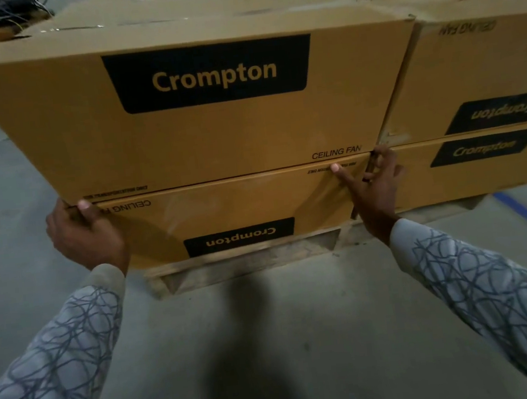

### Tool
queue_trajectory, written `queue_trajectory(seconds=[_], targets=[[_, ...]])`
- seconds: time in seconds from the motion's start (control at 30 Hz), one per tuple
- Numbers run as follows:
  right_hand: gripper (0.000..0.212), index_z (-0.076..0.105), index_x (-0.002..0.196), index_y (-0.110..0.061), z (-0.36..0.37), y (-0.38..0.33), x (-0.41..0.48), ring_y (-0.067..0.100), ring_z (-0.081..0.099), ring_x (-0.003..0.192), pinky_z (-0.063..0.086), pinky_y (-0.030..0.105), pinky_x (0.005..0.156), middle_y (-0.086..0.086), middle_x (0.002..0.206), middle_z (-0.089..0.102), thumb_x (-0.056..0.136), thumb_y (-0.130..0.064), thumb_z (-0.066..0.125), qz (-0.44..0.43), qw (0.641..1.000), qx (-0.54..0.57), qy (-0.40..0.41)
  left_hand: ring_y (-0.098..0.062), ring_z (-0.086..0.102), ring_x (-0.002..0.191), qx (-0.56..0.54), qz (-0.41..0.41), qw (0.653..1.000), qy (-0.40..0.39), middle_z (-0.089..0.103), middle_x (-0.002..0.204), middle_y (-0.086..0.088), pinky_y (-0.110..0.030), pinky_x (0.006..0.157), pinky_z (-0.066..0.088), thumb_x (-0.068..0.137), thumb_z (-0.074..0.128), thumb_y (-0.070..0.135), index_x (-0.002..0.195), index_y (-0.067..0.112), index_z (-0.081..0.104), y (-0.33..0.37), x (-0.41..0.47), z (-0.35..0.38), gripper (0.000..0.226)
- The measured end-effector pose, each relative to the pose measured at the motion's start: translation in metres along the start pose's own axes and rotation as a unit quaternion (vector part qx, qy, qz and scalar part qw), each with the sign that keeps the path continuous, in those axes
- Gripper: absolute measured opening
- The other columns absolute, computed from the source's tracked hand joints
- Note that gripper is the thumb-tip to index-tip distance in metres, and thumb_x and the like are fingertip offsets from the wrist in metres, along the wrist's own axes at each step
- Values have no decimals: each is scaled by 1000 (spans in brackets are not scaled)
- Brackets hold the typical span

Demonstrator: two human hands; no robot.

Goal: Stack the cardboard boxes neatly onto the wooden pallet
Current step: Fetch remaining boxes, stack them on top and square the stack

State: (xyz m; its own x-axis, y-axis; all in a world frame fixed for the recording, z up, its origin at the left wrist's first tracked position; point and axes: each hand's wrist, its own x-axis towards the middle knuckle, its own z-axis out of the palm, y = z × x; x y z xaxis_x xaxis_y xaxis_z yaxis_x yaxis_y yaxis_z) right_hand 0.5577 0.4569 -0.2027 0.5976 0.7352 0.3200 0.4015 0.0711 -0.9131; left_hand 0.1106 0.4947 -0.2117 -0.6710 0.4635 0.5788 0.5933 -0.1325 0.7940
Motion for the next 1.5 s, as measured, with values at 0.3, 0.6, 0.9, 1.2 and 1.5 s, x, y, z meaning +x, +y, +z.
queue_trajectory(seconds=[0.3,0.6,0.9,1.2,1.5], targets=[[46,64,105,-43,-17,-3,14,18,73,90,63,54,70,-20,96,68,71,-70,79,9,999,-15,52,-33,63,107,-7,-41,999,-11,67,115,-20,-35,94,45,96,51,36,117,4,69,-11,7,0,42],[31,79,109,-18,-21,-15,23,18,76,81,62,34,51,0,103,78,85,-36,84,66,996,14,58,-32,62,109,-8,-51,999,-16,67,117,-20,-38,97,46,95,50,45,119,5,65,-20,10,8,49],[53,78,112,-31,-22,1,29,13,76,89,64,47,76,-11,103,78,76,-70,74,11,998,-41,48,-29,65,110,-1,-61,998,-7,70,119,-9,-42,97,52,94,50,51,122,15,65,-34,15,16,48],[59,76,122,-24,-16,-6,25,19,77,89,65,43,76,-4,115,78,84,-67,63,5,994,-97,55,-26,68,107,-8,-28,999,-29,73,117,0,-44,96,54,94,53,52,132,26,57,-51,16,18,46],[29,74,99,3,-22,-5,27,21,76,78,64,34,68,15,93,77,84,-18,87,162,966,189,66,-29,70,101,-7,-24,999,-37,74,110,-1,-49,91,57,93,52,53,120,22,63,-49,16,22,42]])
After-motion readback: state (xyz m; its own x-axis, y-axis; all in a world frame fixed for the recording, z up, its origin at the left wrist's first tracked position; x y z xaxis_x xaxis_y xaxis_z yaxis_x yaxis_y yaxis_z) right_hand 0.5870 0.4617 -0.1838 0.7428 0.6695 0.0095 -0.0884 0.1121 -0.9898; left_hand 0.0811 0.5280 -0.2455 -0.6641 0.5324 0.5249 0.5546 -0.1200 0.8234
